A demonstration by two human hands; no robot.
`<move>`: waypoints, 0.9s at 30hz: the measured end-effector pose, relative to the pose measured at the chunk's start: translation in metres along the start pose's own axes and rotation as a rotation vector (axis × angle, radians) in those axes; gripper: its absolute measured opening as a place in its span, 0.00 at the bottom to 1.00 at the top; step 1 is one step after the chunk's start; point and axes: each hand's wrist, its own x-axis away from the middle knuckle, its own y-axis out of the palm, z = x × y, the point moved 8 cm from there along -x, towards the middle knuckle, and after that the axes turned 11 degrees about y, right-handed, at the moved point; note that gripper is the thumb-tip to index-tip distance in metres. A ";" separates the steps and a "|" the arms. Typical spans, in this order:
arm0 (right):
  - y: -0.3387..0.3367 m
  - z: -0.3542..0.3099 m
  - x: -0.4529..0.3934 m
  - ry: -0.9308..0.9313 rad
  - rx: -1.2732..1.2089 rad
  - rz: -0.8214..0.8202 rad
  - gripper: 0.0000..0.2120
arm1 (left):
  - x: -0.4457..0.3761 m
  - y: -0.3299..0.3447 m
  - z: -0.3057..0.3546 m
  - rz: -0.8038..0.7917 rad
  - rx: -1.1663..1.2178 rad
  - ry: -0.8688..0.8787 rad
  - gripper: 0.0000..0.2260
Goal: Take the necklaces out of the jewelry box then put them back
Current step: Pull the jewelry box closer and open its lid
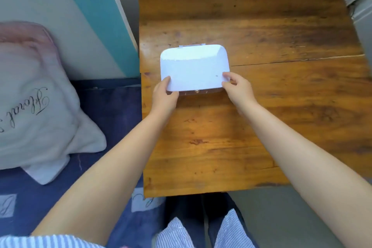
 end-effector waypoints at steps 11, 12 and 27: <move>-0.009 0.115 0.125 0.011 0.033 -0.050 0.23 | 0.168 0.009 -0.058 0.099 -0.007 -0.160 0.17; -0.009 0.124 0.133 0.037 0.040 -0.062 0.25 | 0.179 0.010 -0.061 0.105 -0.012 -0.167 0.13; -0.039 0.082 0.157 -0.105 -0.147 0.012 0.09 | 0.174 -0.026 -0.029 0.332 0.415 -0.249 0.08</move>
